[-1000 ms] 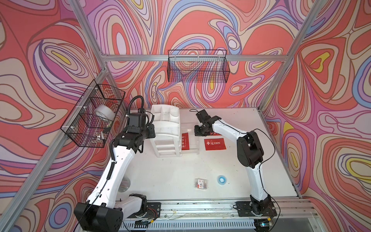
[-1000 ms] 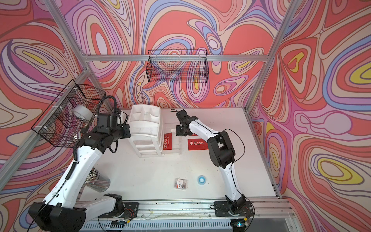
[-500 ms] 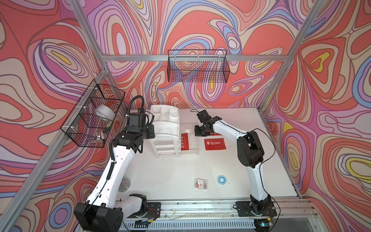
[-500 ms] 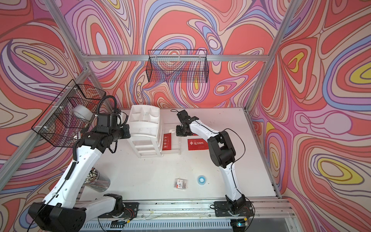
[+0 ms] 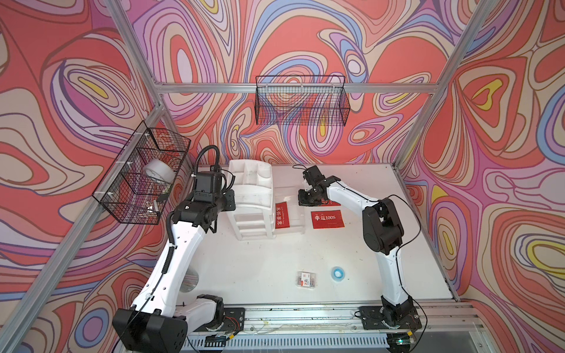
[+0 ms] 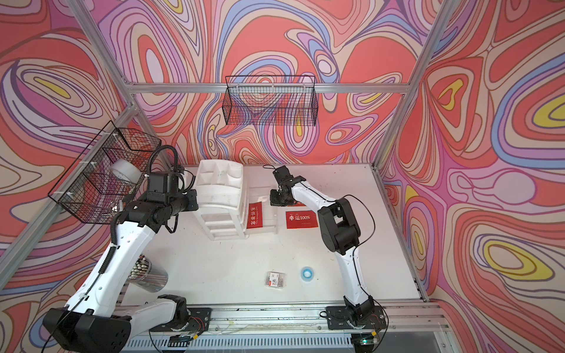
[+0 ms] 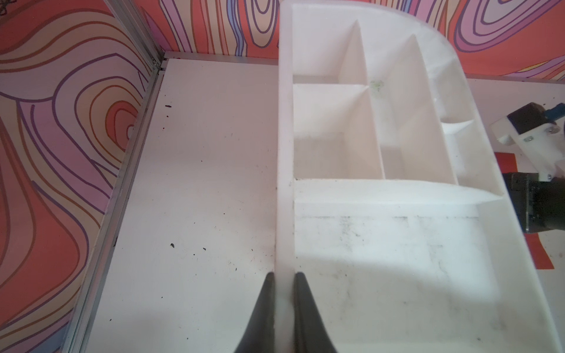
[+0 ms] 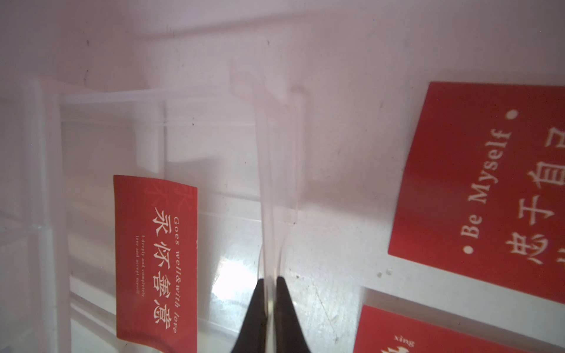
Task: Take the postcards out of the drawer
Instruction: Open the drawer in the storage box.
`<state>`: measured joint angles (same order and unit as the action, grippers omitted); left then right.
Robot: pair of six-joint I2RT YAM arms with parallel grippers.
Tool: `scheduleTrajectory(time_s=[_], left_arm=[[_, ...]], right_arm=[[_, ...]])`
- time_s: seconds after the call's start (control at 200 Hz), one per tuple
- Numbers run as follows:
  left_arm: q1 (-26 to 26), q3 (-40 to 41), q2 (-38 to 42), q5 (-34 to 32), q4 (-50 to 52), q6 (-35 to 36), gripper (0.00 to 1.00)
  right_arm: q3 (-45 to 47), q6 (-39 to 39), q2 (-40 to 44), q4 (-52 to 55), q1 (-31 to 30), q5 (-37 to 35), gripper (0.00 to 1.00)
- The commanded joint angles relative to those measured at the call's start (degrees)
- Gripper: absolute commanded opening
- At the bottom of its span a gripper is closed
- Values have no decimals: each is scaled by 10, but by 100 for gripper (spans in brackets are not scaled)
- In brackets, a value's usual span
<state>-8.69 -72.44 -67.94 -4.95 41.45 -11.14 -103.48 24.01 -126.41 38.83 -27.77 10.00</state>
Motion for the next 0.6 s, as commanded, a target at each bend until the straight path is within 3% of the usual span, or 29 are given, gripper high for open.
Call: scheduleTrajectory(time_s=[0.0, 0.285, 0.596], left_arm=[[6, -11, 0, -19, 40, 9, 0], [1, 4, 14, -1, 18, -12, 0], [-1, 19, 12, -1, 2, -26, 0]], right_arm=[[11, -8, 23, -9, 8, 14, 7], [15, -4, 42, -28, 3, 26, 19], [9, -2, 67, -23, -12, 18, 24]])
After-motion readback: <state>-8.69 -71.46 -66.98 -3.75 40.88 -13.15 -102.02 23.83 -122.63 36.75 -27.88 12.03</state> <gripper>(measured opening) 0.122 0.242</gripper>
